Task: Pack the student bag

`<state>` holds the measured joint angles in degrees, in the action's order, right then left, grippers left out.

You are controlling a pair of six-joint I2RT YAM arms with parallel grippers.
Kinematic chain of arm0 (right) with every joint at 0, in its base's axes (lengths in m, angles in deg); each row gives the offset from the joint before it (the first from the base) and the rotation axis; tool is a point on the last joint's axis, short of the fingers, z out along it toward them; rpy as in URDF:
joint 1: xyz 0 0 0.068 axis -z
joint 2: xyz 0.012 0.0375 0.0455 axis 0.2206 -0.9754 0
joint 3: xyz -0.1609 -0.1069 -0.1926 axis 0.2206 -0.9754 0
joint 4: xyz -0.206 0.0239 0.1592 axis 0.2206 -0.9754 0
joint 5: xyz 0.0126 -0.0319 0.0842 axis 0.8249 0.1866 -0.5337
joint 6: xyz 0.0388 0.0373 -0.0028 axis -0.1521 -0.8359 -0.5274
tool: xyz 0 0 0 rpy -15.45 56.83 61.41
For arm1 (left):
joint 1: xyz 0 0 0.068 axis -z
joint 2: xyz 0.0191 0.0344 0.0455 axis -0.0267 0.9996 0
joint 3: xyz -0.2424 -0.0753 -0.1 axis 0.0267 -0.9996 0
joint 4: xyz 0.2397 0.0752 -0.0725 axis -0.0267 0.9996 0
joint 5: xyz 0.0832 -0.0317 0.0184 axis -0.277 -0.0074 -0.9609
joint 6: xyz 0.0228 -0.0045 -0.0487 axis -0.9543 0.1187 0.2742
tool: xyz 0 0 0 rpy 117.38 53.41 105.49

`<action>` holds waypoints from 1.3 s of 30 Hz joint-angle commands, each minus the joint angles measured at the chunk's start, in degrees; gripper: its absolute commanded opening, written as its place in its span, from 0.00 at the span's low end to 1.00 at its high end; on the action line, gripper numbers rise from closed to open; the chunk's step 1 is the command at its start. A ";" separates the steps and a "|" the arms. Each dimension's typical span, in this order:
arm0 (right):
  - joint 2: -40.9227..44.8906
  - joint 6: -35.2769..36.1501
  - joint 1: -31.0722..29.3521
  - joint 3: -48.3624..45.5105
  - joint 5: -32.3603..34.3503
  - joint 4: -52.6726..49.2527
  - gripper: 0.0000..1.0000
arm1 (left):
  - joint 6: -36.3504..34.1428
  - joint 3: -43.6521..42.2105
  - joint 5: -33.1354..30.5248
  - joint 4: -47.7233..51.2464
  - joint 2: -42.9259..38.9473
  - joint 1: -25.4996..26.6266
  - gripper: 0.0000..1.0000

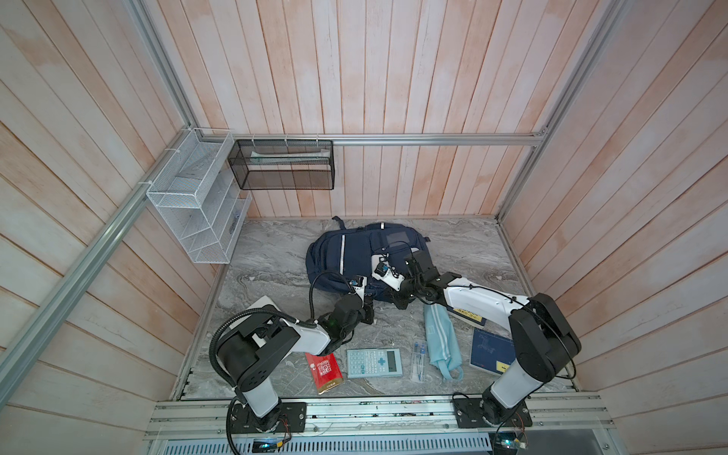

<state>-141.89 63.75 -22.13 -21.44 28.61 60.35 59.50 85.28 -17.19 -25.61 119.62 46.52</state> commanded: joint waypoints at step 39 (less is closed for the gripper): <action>2.23 -3.17 -0.60 -2.25 4.90 3.60 0.00 | 0.38 -2.17 9.36 10.69 -8.51 -4.00 0.07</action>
<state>-141.02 61.70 -22.39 -23.73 32.57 61.84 61.01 80.34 -9.52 -15.18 109.00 40.77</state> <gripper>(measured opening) 0.048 0.076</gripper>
